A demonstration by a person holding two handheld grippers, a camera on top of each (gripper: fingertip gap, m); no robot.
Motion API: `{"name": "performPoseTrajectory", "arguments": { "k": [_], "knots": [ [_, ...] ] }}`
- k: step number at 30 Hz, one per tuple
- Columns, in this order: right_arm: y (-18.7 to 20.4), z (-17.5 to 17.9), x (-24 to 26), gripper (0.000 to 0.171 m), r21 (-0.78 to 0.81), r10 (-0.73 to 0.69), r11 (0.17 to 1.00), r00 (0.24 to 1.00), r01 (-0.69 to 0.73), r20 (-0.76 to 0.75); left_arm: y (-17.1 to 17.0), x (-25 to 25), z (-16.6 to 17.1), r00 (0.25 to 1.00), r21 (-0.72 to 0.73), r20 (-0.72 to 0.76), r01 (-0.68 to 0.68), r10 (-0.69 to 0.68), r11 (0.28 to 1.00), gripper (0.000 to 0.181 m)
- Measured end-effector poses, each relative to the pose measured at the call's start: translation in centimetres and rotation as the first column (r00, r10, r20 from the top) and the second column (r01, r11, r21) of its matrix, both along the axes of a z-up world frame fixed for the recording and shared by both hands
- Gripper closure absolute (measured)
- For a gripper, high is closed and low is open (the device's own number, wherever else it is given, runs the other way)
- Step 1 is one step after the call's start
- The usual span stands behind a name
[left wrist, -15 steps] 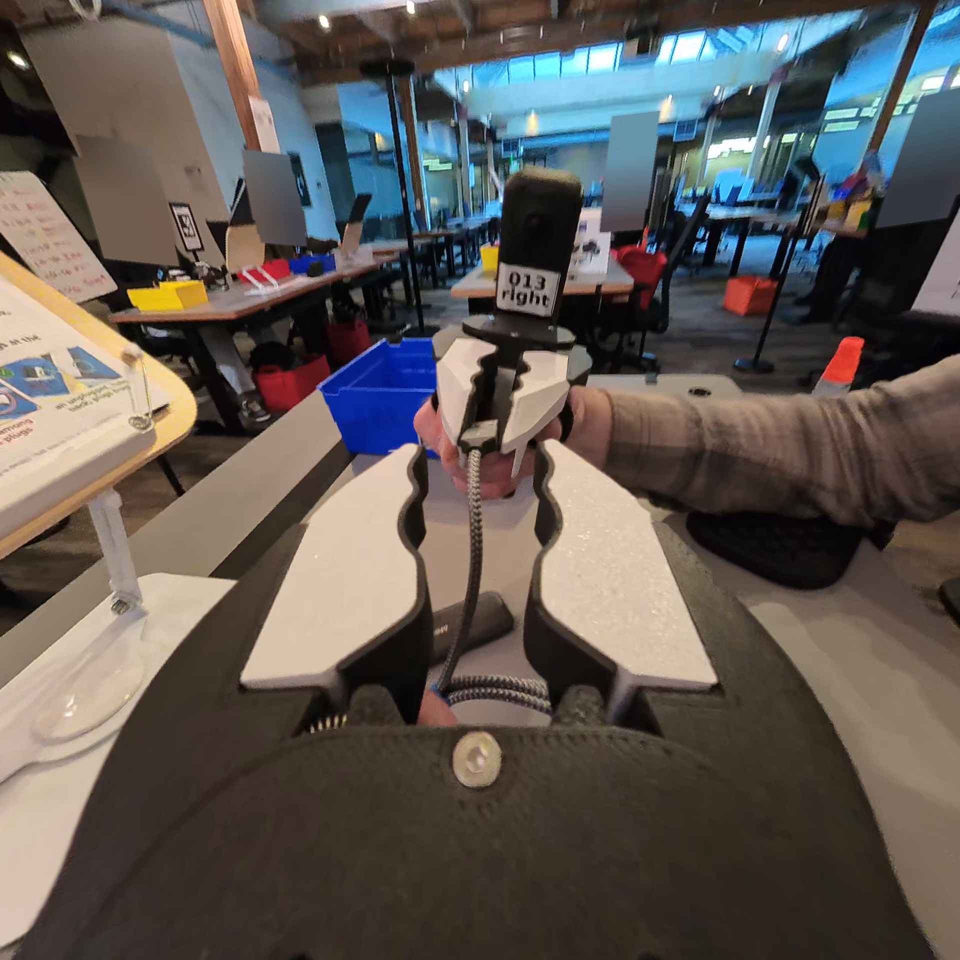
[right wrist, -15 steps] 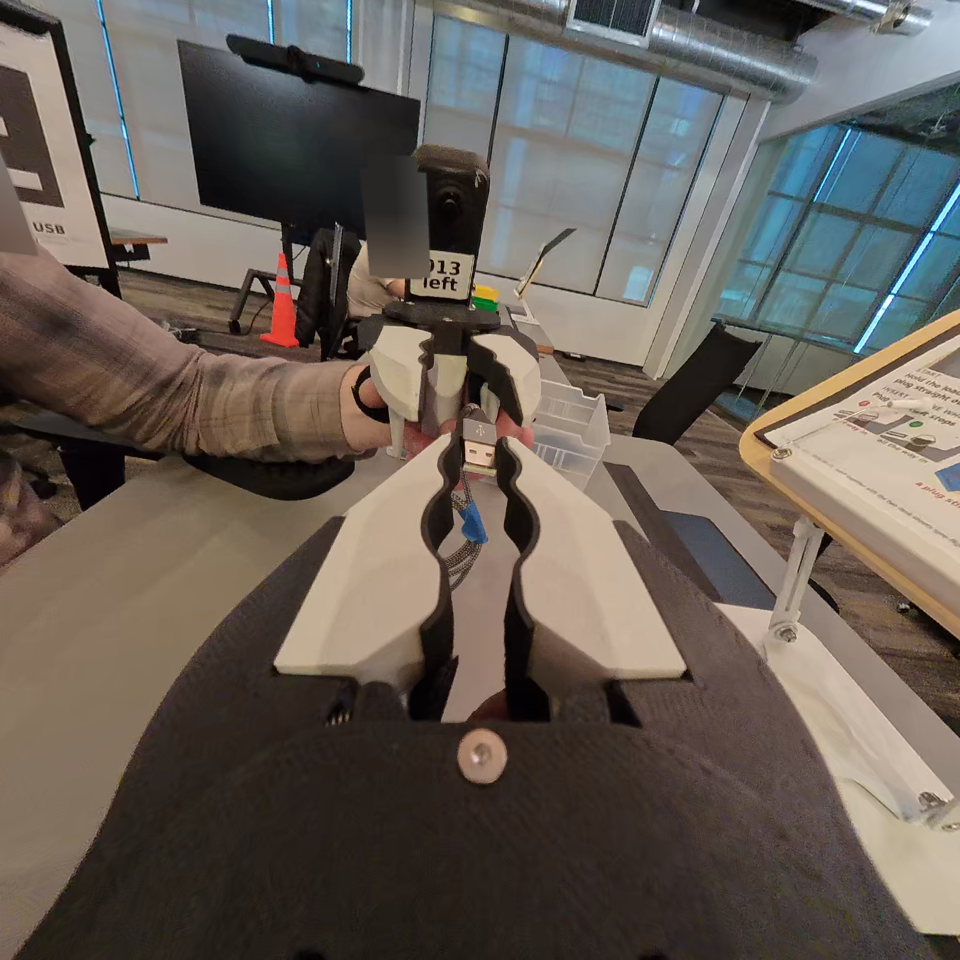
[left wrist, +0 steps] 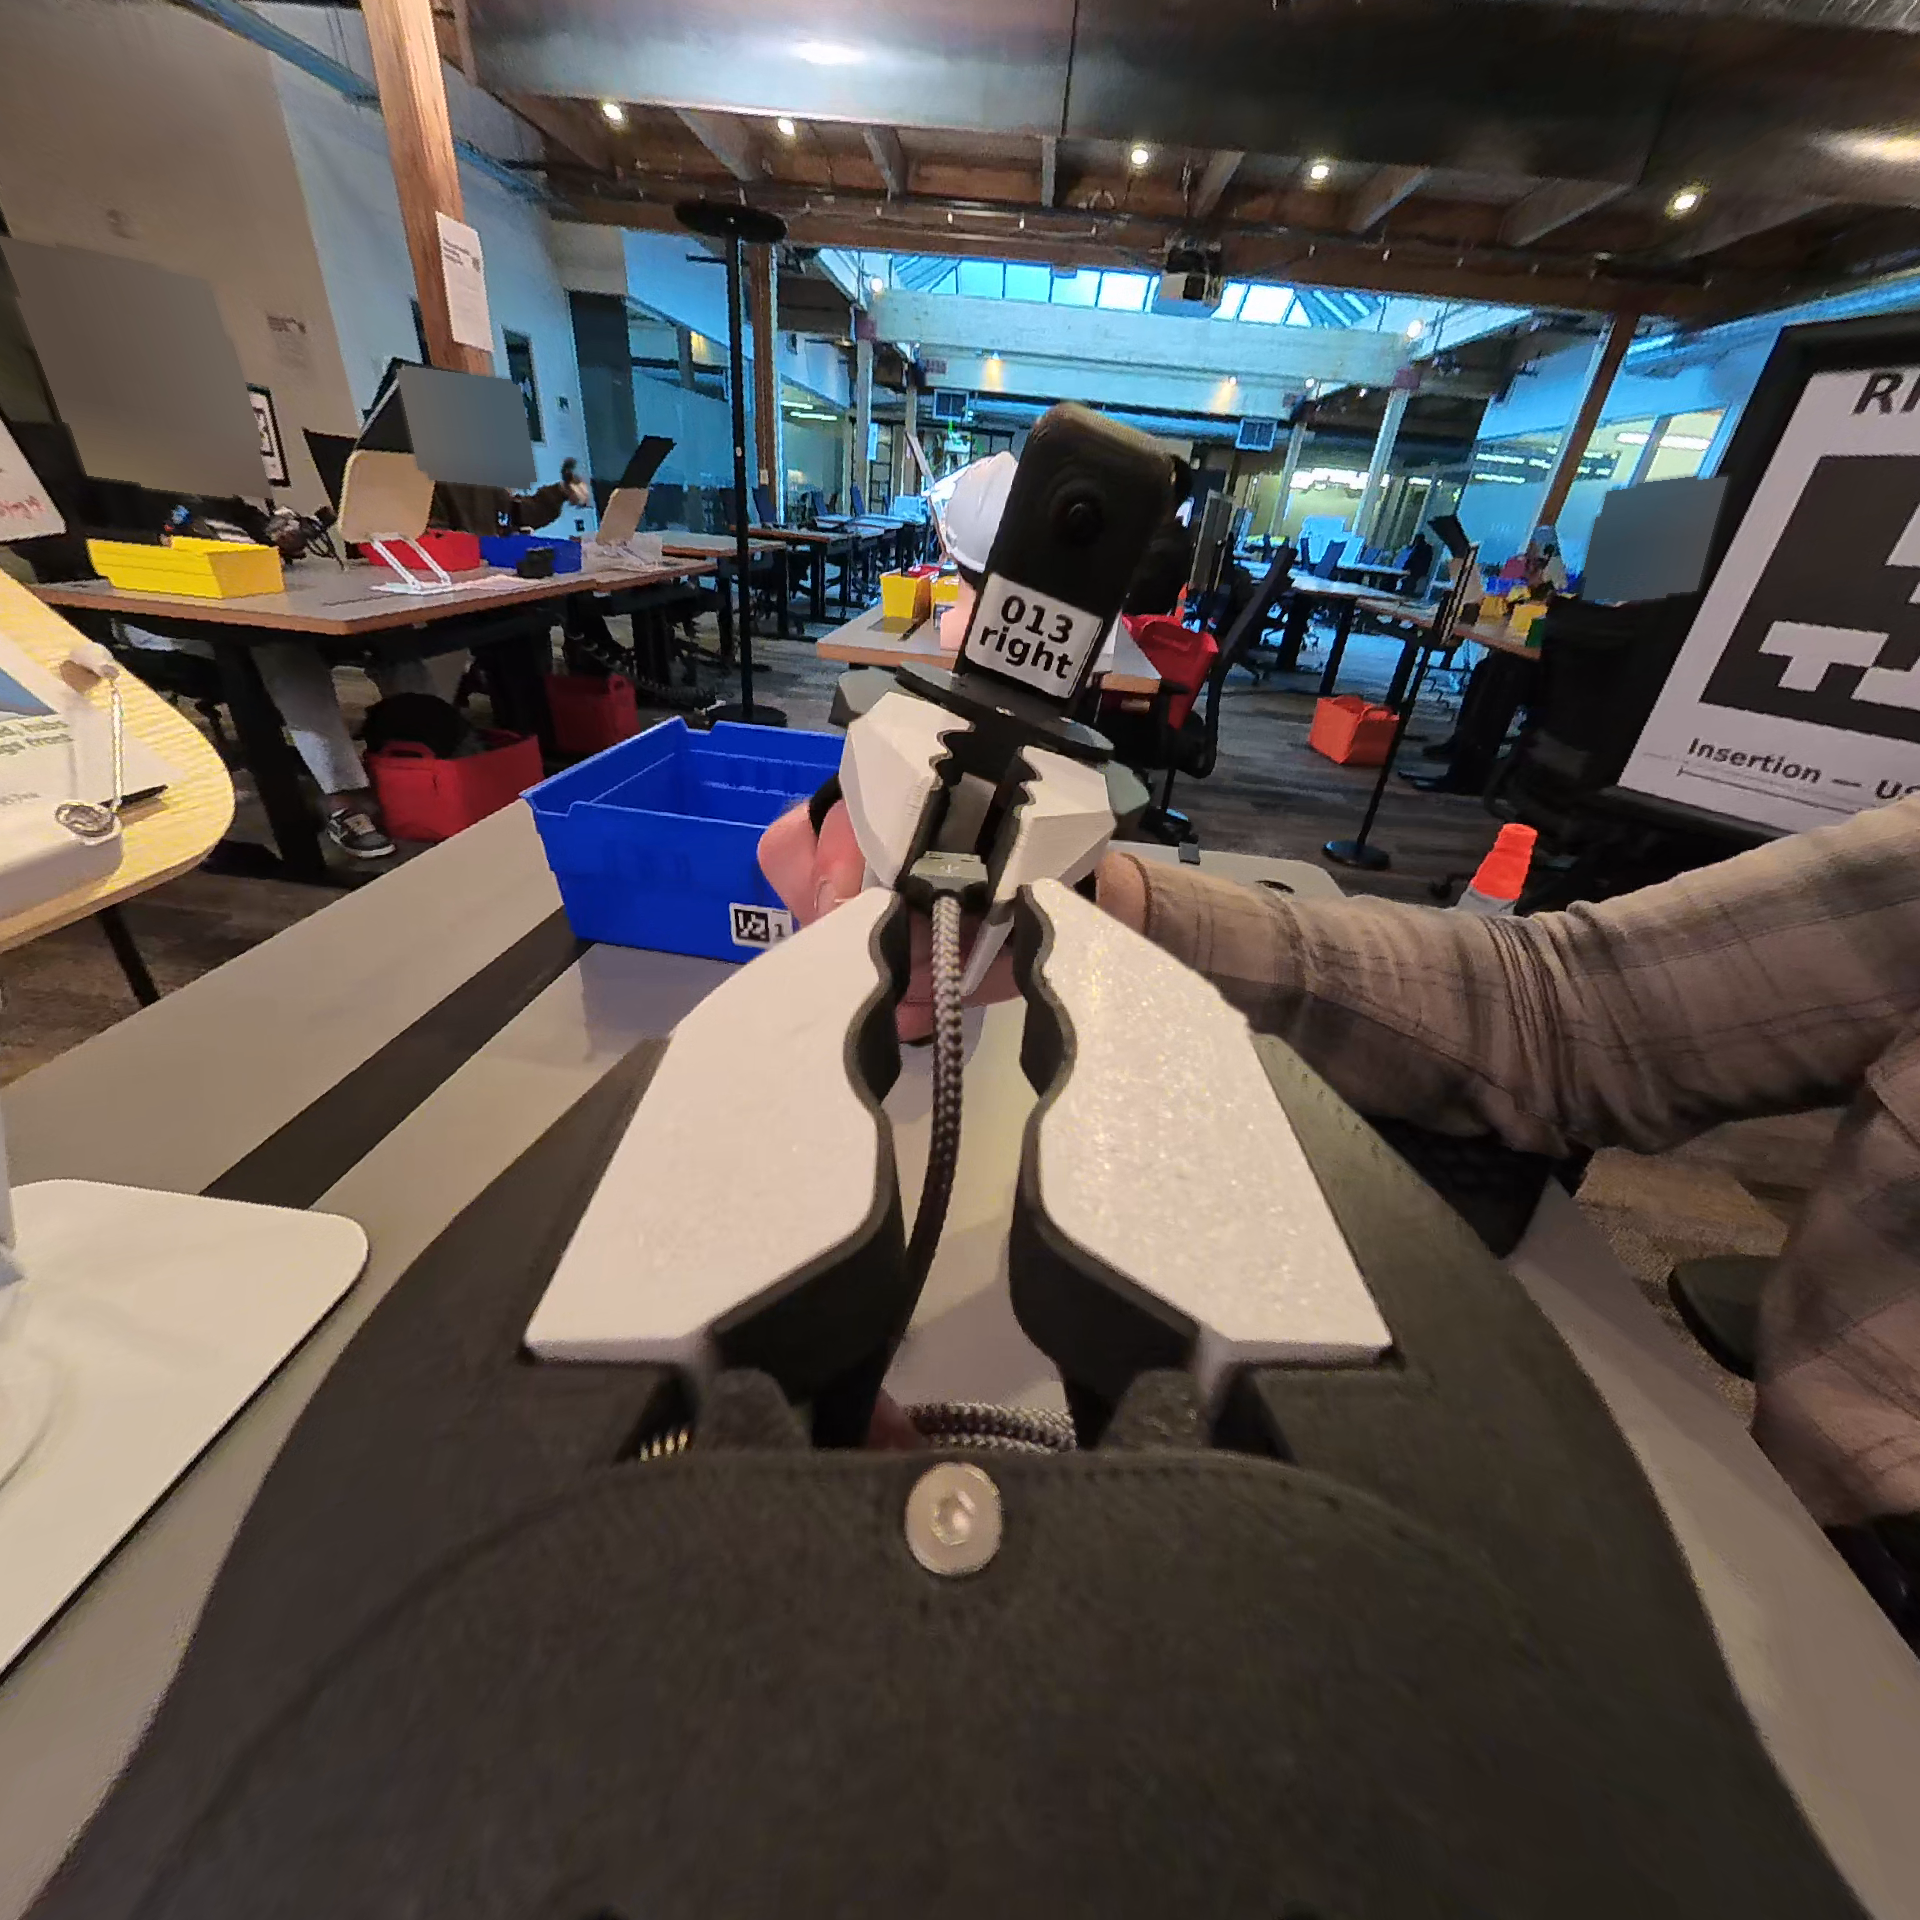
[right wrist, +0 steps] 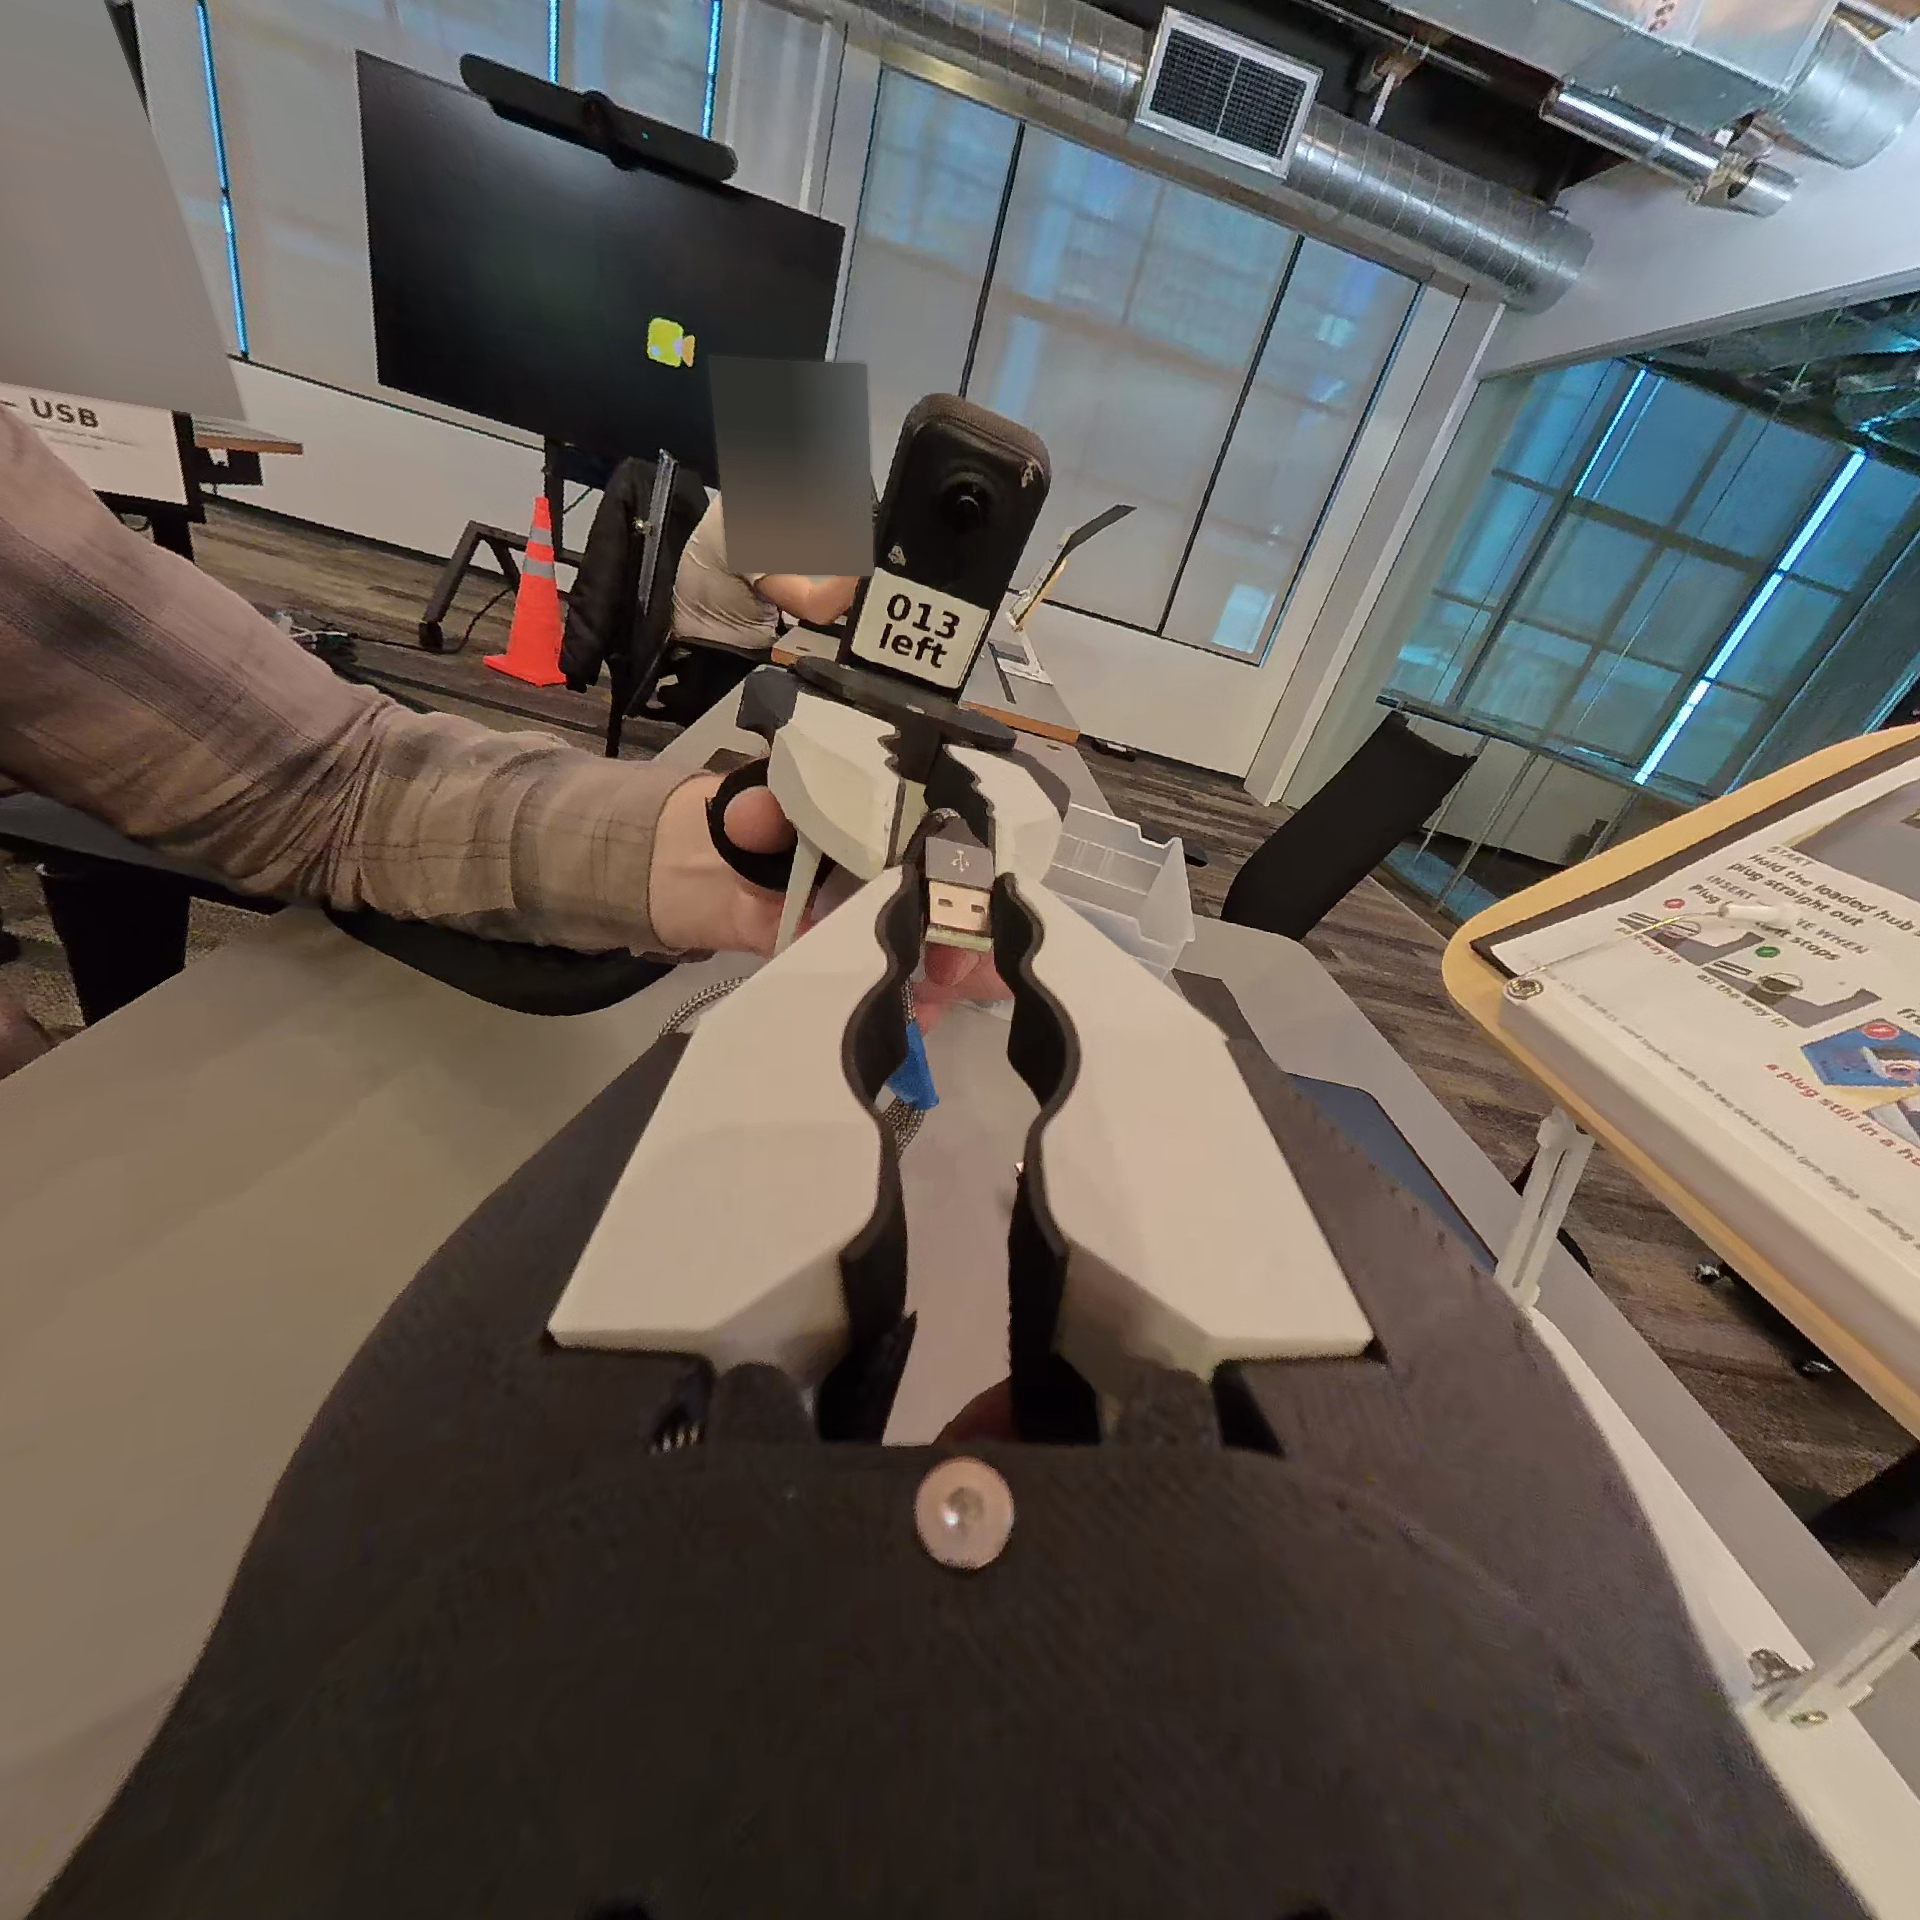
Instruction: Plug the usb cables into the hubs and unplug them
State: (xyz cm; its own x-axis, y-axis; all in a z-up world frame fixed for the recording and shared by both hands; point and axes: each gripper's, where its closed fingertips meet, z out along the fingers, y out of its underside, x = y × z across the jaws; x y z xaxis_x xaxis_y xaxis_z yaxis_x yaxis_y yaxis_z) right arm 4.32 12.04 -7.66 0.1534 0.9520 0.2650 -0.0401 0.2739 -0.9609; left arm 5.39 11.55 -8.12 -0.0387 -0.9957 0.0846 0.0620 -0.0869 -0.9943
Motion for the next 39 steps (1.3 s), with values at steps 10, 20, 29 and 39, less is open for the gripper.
{"name": "performPoseTrajectory", "arguments": {
  "k": [10,20,29,39],
  "knots": [
    [-0.2,0.3,0.2,0.160,-0.004,0.010,1.000,1.000,-0.010,-0.006,0.0,0.0,0.7,0.997,0.018,0.067,-0.034,0.032,0.999,0.165],
    [-0.1,0.3,0.1,0.159,-0.006,0.005,1.000,1.000,-0.005,0.001,0.1,-0.1,0.7,0.996,0.021,0.080,-0.047,0.046,0.999,0.168],
    [0.7,0.8,0.5,0.152,0.089,-0.111,0.990,0.993,0.107,0.039,0.5,-0.5,1.2,0.993,0.013,0.095,-0.067,0.066,0.998,0.168],
    [1.8,1.2,0.2,0.153,0.605,-0.521,0.738,0.822,0.299,0.229,1.5,-0.9,1.9,0.987,-0.042,0.116,-0.104,0.108,0.994,0.168]
  ]
}}
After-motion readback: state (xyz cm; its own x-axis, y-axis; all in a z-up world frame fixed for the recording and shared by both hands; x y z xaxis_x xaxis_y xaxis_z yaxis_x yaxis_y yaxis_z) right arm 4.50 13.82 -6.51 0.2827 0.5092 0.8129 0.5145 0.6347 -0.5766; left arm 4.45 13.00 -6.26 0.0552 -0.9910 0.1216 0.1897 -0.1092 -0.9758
